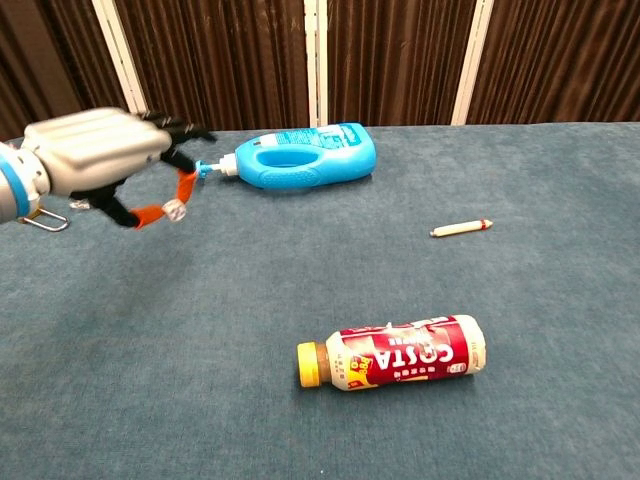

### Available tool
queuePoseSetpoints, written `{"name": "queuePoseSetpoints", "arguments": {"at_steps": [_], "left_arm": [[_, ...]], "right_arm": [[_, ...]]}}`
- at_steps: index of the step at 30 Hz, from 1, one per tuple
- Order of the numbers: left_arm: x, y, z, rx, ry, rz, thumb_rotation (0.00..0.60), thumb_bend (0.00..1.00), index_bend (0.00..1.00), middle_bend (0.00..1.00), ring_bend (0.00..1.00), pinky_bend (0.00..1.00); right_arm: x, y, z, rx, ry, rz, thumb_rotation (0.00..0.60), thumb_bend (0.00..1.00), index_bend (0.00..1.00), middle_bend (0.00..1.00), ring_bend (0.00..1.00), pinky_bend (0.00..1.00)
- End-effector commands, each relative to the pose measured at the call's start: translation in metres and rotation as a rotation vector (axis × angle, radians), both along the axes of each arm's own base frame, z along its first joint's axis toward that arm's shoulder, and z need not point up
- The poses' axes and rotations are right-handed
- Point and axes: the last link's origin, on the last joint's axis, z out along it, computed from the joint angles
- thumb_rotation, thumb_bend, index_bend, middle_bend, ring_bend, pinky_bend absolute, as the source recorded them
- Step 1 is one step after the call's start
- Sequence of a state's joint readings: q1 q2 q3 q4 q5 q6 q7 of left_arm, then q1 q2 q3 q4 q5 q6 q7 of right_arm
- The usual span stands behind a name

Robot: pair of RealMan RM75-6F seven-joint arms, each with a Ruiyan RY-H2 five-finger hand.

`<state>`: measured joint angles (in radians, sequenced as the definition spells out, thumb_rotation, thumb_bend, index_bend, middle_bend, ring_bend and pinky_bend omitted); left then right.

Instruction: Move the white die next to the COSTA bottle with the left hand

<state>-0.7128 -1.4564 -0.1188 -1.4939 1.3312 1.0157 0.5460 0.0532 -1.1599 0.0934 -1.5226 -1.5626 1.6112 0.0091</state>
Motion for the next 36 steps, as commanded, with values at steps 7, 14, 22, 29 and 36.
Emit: {"name": "queuePoseSetpoints", "arguments": {"at_steps": [7, 14, 22, 29, 36], "left_arm": [[0.031, -0.016, 0.011, 0.096, -0.115, -0.079, 0.6, 0.45, 0.04, 0.0, 0.0, 0.0], [-0.007, -0.033, 0.035, 0.133, -0.145, 0.003, 0.6, 0.42, 0.02, 0.0, 0.0, 0.0], [-0.074, -0.076, 0.064, 0.202, -0.211, 0.159, 0.6, 0.32, 0.01, 0.0, 0.0, 0.0], [-0.121, -0.117, 0.09, 0.271, -0.216, 0.295, 0.6, 0.22, 0.0, 0.0, 0.0, 0.0], [-0.148, -0.145, 0.109, 0.318, -0.189, 0.371, 0.6, 0.21, 0.0, 0.0, 0.0, 0.0]], "right_arm": [[0.0, 0.003, 0.002, 0.0, 0.0, 0.001, 0.6, 0.08, 0.1, 0.0, 0.0, 0.0], [0.0, 0.005, 0.003, -0.003, 0.0, 0.002, 0.6, 0.09, 0.1, 0.0, 0.0, 0.0], [0.002, 0.006, -0.001, 0.012, 0.01, 0.006, 0.6, 0.08, 0.1, 0.0, 0.0, 0.0], [0.005, 0.005, -0.008, 0.032, 0.021, 0.015, 0.6, 0.09, 0.1, 0.0, 0.0, 0.0], [0.009, 0.005, -0.011, 0.046, 0.018, 0.028, 0.6, 0.08, 0.09, 0.0, 0.0, 0.0]]}}
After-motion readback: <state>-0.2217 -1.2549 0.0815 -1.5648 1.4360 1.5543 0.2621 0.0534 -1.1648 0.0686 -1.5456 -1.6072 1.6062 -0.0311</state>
